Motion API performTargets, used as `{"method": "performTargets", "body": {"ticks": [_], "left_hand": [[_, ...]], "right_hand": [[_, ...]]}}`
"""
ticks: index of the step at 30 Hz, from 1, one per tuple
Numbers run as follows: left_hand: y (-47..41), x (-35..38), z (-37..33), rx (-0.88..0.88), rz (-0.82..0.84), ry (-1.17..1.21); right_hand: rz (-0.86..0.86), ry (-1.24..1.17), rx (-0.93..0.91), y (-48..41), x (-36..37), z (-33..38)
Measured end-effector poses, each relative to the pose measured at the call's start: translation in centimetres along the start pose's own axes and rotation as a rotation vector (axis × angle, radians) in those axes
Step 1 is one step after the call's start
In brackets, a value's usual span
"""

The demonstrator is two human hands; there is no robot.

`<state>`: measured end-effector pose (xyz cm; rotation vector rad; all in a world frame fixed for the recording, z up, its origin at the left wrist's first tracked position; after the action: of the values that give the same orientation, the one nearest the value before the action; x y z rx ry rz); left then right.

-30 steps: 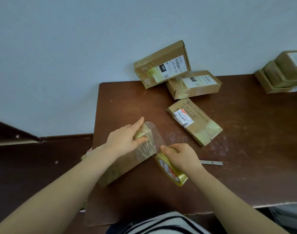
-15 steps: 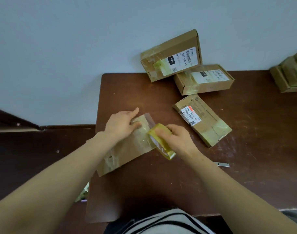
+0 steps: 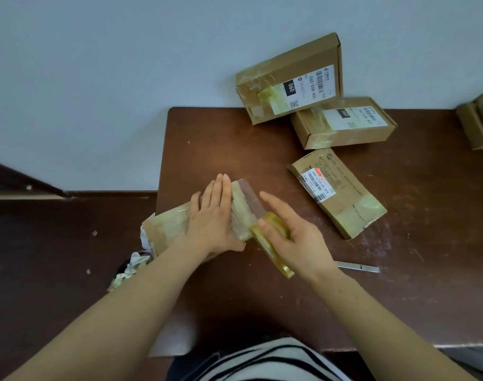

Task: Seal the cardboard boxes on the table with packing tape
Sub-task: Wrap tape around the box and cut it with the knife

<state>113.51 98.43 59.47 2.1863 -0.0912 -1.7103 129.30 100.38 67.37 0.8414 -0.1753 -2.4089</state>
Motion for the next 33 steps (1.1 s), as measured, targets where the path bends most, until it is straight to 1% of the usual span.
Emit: {"method": "performTargets", "body": {"ticks": [2, 4, 7, 10, 15, 17, 19, 20, 21, 22, 23, 24, 25, 26, 27, 31, 33], "left_hand": [[0.0, -0.1, 0.0, 0.009, 0.004, 0.029], [-0.1, -0.2, -0.1, 0.022, -0.002, 0.051], [0.0, -0.5, -0.4, 0.042, 0.003, 0.044], [-0.1, -0.3, -0.4, 0.056, 0.025, 0.022], [0.0, 0.0, -0.4, 0.065, 0.086, -0.032], [0.0, 0.3, -0.4, 0.061, 0.181, -0.032], [-0.3, 0.1, -0.4, 0.049, 0.270, 0.075], [-0.8, -0.6, -0.5, 0.051, 0.240, 0.133], [-1.4, -1.8, -0.9, 0.084, 0.140, 0.148], [-1.9, -3.4, -1.7, 0.173, -0.024, 0.120], [-2.0, -4.7, -2.8, 0.302, -0.175, 0.085], [-1.9, -5.3, -3.8, 0.443, -0.261, 0.072], [-1.7, -5.4, -4.6, 0.570, -0.308, 0.101], [-1.6, -5.5, -5.0, 0.655, -0.335, 0.145], [-1.8, -5.5, -5.1, 0.695, -0.366, 0.170], [-2.7, -5.1, -5.4, 0.682, -0.409, 0.171], [-3.1, -5.0, -4.6, 0.597, -0.396, 0.218]], "right_hand": [[0.027, 0.100, 0.039, 1.1, 0.1, -0.9], [0.111, 0.245, 0.091, 1.6, 0.8, -1.7], [0.228, 0.326, 0.162, 1.3, 2.1, -2.1], [0.275, 0.474, 0.186, 0.5, 3.0, -2.6], [0.303, 0.487, 0.249, -0.2, 3.4, -2.8], [0.311, 0.474, 0.266, -0.4, 3.3, -2.9], [0.315, 0.462, 0.266, -0.4, 3.3, -2.9], [0.314, 0.452, 0.263, -0.4, 3.4, -3.0], [0.312, 0.442, 0.263, -0.4, 3.4, -3.0], [0.311, 0.435, 0.264, -0.4, 3.4, -3.1], [0.310, 0.434, 0.265, -0.4, 3.3, -3.1], [0.309, 0.435, 0.264, -0.5, 3.3, -3.1], [0.307, 0.438, 0.262, -0.5, 3.3, -3.1], [0.305, 0.440, 0.258, -0.6, 3.3, -3.1], [0.303, 0.440, 0.256, -0.6, 3.3, -3.1], [0.288, 0.445, 0.259, -0.7, 3.3, -3.3], [0.282, 0.447, 0.254, -0.7, 3.4, -3.4]]}}
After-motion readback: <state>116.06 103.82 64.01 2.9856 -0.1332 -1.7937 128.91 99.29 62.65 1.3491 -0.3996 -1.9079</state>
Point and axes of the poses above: each hand's wrist, its own y-axis away from the middle knuckle, its own x-axis out of the palm, z = x × y, the point moved 8 cm from there along -y, towards the middle knuckle
